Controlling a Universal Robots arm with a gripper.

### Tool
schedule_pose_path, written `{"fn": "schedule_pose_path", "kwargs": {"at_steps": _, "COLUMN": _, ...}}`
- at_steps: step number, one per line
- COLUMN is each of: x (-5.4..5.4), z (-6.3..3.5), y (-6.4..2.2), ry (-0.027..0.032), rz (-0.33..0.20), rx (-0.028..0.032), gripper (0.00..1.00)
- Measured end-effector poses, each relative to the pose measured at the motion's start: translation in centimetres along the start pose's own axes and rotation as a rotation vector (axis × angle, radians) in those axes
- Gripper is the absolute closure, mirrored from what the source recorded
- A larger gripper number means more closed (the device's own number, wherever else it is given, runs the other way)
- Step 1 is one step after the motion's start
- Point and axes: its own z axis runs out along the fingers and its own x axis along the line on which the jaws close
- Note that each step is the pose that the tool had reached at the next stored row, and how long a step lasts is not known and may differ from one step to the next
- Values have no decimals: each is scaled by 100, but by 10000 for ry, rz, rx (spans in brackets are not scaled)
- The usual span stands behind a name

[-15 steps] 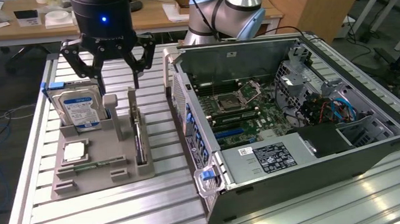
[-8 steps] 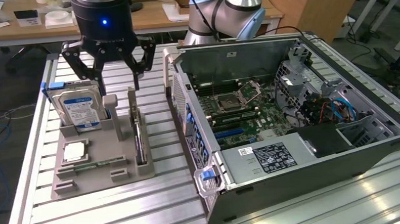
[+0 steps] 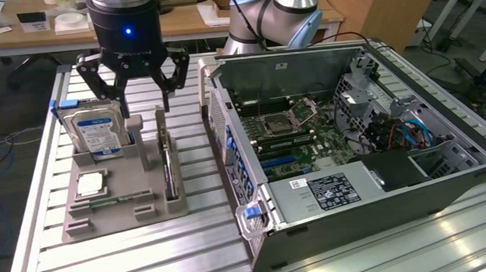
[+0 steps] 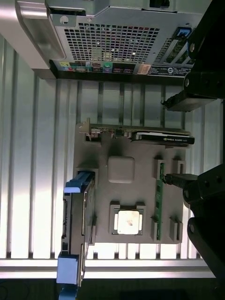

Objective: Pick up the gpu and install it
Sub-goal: 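Pick up the gpu and move the gpu toward the slot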

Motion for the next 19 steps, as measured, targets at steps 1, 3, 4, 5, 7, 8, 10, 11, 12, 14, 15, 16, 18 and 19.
{"fn": "schedule_pose_path", "kwargs": {"at_steps": 1, "x": 0, "z": 7, "y": 0, "ry": 0, "rz": 0, "rx": 0, "gripper": 35}}
{"fn": "schedule_pose_path", "kwargs": {"at_steps": 3, "x": 0, "z": 21, "y": -1, "ry": 0, "rz": 0, "rx": 1, "gripper": 35}}
{"fn": "schedule_pose_path", "kwargs": {"at_steps": 4, "x": 0, "z": 28, "y": -1, "ry": 0, "rz": 0, "rx": 0, "gripper": 35}}
{"fn": "schedule_pose_path", "kwargs": {"at_steps": 5, "x": 0, "z": 35, "y": -1, "ry": 1, "rz": 0, "rx": 0, "gripper": 35}}
{"fn": "schedule_pose_path", "kwargs": {"at_steps": 7, "x": 0, "z": 49, "y": -1, "ry": 0, "rz": 0, "rx": 0, "gripper": 35}}
{"fn": "schedule_pose_path", "kwargs": {"at_steps": 8, "x": 0, "z": 56, "y": -1, "ry": 0, "rz": 1, "rx": 1, "gripper": 35}}
{"fn": "schedule_pose_path", "kwargs": {"at_steps": 10, "x": -1, "z": 69, "y": -2, "ry": 1, "rz": 0, "rx": 0, "gripper": 35}}
{"fn": "schedule_pose_path", "kwargs": {"at_steps": 11, "x": -1, "z": 75, "y": -2, "ry": 1, "rz": 0, "rx": 1, "gripper": 35}}
{"fn": "schedule_pose_path", "kwargs": {"at_steps": 12, "x": -1, "z": 81, "y": -2, "ry": 0, "rz": 1, "rx": 0, "gripper": 35}}
{"fn": "schedule_pose_path", "kwargs": {"at_steps": 14, "x": -1, "z": 92, "y": -2, "ry": 1, "rz": 0, "rx": 0, "gripper": 35}}
{"fn": "schedule_pose_path", "kwargs": {"at_steps": 15, "x": -1, "z": 98, "y": -3, "ry": 0, "rz": 0, "rx": 1, "gripper": 35}}
{"fn": "schedule_pose_path", "kwargs": {"at_steps": 16, "x": -1, "z": 104, "y": -3, "ry": 0, "rz": 0, "rx": 0, "gripper": 35}}
{"fn": "schedule_pose_path", "kwargs": {"at_steps": 18, "x": -1, "z": 115, "y": -3, "ry": 1, "rz": 0, "rx": 1, "gripper": 35}}
{"fn": "schedule_pose_path", "kwargs": {"at_steps": 19, "x": -1, "z": 120, "y": -3, "ry": 1, "rz": 0, "rx": 1, "gripper": 35}}
